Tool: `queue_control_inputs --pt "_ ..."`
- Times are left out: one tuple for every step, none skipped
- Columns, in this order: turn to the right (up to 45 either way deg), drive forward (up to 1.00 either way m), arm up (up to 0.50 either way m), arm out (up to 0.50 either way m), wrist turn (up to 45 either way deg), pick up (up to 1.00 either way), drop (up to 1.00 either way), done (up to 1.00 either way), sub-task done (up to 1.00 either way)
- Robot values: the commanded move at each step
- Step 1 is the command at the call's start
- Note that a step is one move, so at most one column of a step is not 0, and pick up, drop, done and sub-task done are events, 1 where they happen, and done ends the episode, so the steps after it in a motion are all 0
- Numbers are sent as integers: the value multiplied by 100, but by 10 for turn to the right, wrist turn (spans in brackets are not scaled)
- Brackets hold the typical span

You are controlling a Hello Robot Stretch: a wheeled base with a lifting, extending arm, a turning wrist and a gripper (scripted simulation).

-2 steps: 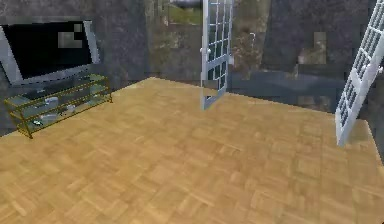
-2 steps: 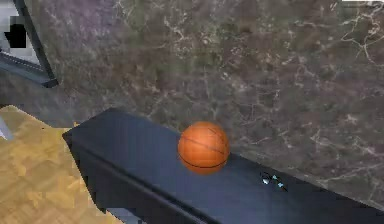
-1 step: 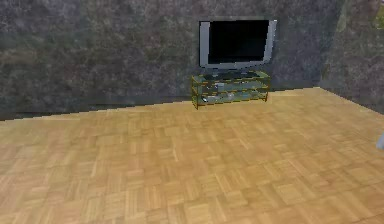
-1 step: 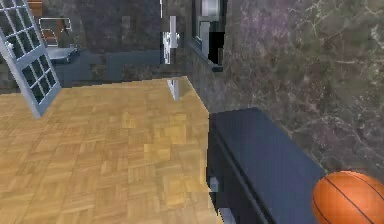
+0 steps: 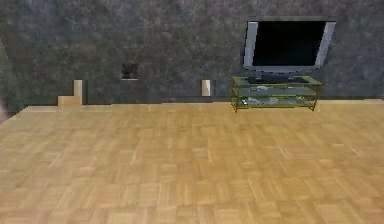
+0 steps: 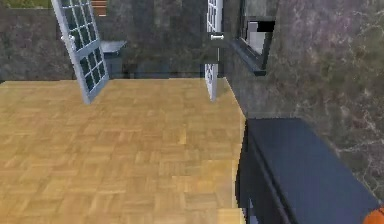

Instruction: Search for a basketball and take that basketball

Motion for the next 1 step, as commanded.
queue_control_inputs --pt "0 20 0 0 0 0 0 0 0"
